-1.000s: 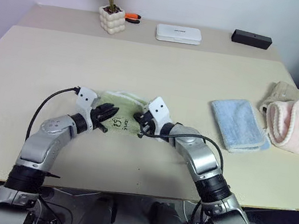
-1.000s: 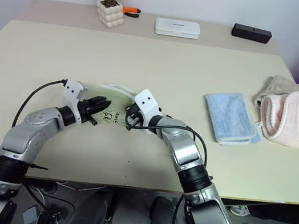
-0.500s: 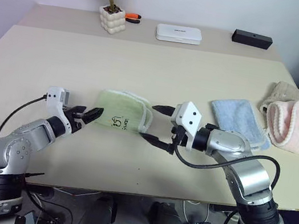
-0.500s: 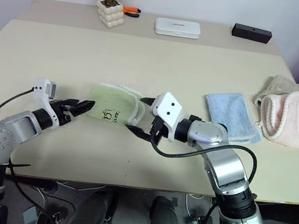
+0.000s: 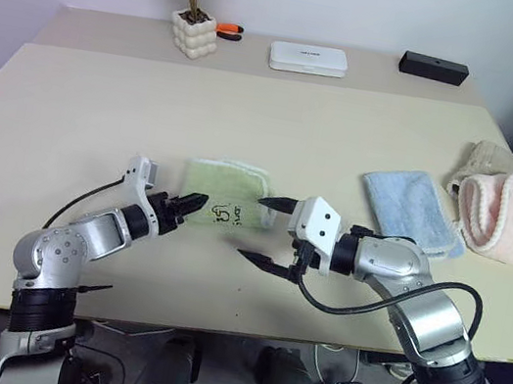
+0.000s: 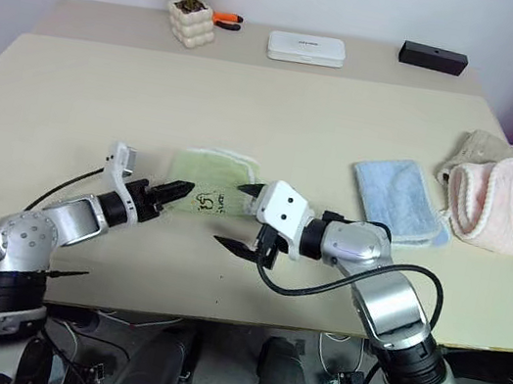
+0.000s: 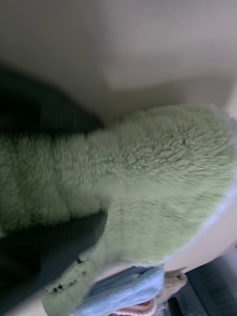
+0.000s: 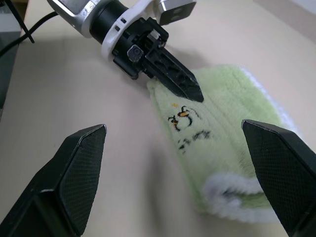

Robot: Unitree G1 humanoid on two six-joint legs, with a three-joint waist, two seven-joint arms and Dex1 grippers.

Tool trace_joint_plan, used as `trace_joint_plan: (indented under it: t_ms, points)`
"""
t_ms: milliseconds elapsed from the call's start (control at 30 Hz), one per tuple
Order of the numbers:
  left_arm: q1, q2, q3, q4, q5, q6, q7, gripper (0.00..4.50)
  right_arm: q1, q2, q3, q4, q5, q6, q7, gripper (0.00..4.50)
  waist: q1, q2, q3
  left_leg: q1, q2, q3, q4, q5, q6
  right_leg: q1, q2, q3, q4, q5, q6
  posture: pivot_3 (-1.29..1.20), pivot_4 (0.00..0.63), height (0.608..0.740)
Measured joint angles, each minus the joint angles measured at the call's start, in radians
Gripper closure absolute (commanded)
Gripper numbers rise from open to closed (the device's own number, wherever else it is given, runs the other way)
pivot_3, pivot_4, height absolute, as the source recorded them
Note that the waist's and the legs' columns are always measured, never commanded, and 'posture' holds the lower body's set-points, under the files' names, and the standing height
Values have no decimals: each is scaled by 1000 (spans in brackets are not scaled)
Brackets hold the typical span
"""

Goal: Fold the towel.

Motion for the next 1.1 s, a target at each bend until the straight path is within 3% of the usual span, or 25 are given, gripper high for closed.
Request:
trace_joint_plan:
  t_ms: [133, 400, 533, 633, 733, 933, 1100]
  points:
    - [-29, -30, 46, 17, -2, -54, 18, 4423, 0, 1, 0, 0, -1, 0, -7, 0, 1, -1, 0, 0, 0, 0, 0, 0, 0, 0, 0, 0, 0, 0, 0, 0, 150, 740]
    - [-249, 12, 402, 227, 26, -493, 268, 4423, 0, -1, -1, 0, -1, 1, -12, 0, -4, -2, 1, 0, 0, 0, -1, 0, 0, -1, 0, 0, -1, 0, 0, 0, 150, 740]
    - [-235, 51, 556, 364, 84, -703, 427, 4423, 0, -3, -1, 0, -1, 1, -6, 0, -1, -2, 1, -1, 0, 1, -1, 0, -1, -1, 0, 0, -2, 0, 1, 0, 150, 740]
    - [-170, 21, 599, 381, 90, -743, 509, 4423, -1, -3, -1, 0, -2, -2, -2, 0, 11, -3, 0, -1, 0, 0, 0, 0, -1, 2, 0, 0, -4, 1, 1, 0, 150, 740]
    - [-118, -29, 603, 359, 69, -744, 543, 3464, -1, -5, 0, 3, -7, -12, 6, 0, 25, -7, -1, -1, 0, -1, 0, 0, -2, 4, 0, -1, -8, 2, 1, 0, 150, 740]
    - [-80, -40, 608, 255, -2, -740, 571, 611, -2, -14, 0, 9, -9, -29, 22, 0, 20, -8, -1, 0, 0, 0, 0, 0, -2, 5, 0, -1, -10, 2, 1, 0, 150, 740]
    - [1, -2, 636, 143, -31, -757, 600, 611, -1, -36, -8, 15, -8, -33, 33, 0, 13, -8, -1, 0, 1, 0, -1, 0, -2, 5, 0, -1, -10, 2, 1, 0, 150, 740]
